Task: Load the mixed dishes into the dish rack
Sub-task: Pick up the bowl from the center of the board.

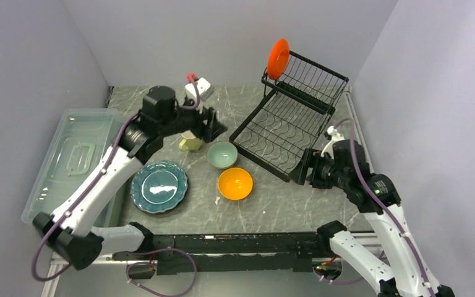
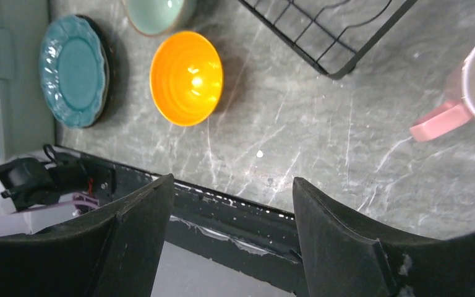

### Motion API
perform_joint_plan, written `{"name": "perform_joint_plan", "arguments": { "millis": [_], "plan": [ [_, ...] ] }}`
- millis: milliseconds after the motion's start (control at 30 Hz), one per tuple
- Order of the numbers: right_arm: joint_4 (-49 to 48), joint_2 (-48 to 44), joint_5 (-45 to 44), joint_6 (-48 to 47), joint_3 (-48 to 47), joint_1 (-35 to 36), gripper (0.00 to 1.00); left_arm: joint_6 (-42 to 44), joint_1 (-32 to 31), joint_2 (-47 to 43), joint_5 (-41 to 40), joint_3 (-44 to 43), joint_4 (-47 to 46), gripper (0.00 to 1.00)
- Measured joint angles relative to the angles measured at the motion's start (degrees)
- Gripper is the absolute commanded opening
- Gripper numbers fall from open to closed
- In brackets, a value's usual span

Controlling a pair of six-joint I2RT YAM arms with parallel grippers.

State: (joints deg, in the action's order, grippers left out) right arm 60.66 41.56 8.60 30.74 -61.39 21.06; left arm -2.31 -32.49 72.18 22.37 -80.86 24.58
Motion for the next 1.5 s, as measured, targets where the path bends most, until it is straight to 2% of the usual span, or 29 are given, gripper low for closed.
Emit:
{"name": "perform_joint_plan", "arguments": {
  "millis": [133, 200, 333, 433, 500, 600, 733, 867, 933, 1500],
  "plan": [
    [-2.6, 0.9, 0.5, 2.0, 5.9, 3.6, 0.72, -0.5, 0.0, -8.9, -2.6, 7.5, 5.3, 0.7],
    [-3.9, 2.4, -1.4, 3.9, 7.2, 8.8, 0.73, -1.5, 0.0, -13.7, -3.4, 11.6, 6.6, 0.69],
    [-7.8, 8.3, -8.7, 8.8, 7.6, 23.9, 0.74, -3.7, 0.0, -21.7, -4.1, 18.1, 8.3, 0.71],
    [-10.4, 14.4, -13.4, 12.0, 7.6, 30.8, 0.75, -5.4, 0.0, -26.1, -4.1, 21.9, 8.6, 0.73],
    [-12.2, 17.8, -15.7, 13.8, 7.7, 33.0, 0.75, -6.4, 0.0, -28.6, -4.1, 24.0, 9.2, 0.73],
    [-14.8, 20.8, -17.6, 15.6, 7.8, 34.1, 0.75, -7.5, 0.0, -31.7, -4.1, 25.7, 10.4, 0.75],
    [-18.4, 24.6, -19.2, 17.6, 7.9, 34.6, 0.76, -8.5, 0.0, -36.1, -4.2, 27.8, 10.4, 0.86],
    [-21.4, 27.6, -20.6, 19.5, 8.0, 34.6, 0.76, -9.7, 0.0, -39.9, -3.7, 29.9, 10.3, 0.91],
    [-22.6, 29.4, -21.2, 20.2, 8.0, 34.6, 0.74, -10.3, 0.0, -40.0, -3.1, 30.3, 10.3, 0.99],
    [-31.1, 40.9, -21.9, 25.4, 11.3, 34.6, 0.57, -11.1, 0.0, -40.8, 0.8, 34.8, 10.0, 1.0]
  ]
}}
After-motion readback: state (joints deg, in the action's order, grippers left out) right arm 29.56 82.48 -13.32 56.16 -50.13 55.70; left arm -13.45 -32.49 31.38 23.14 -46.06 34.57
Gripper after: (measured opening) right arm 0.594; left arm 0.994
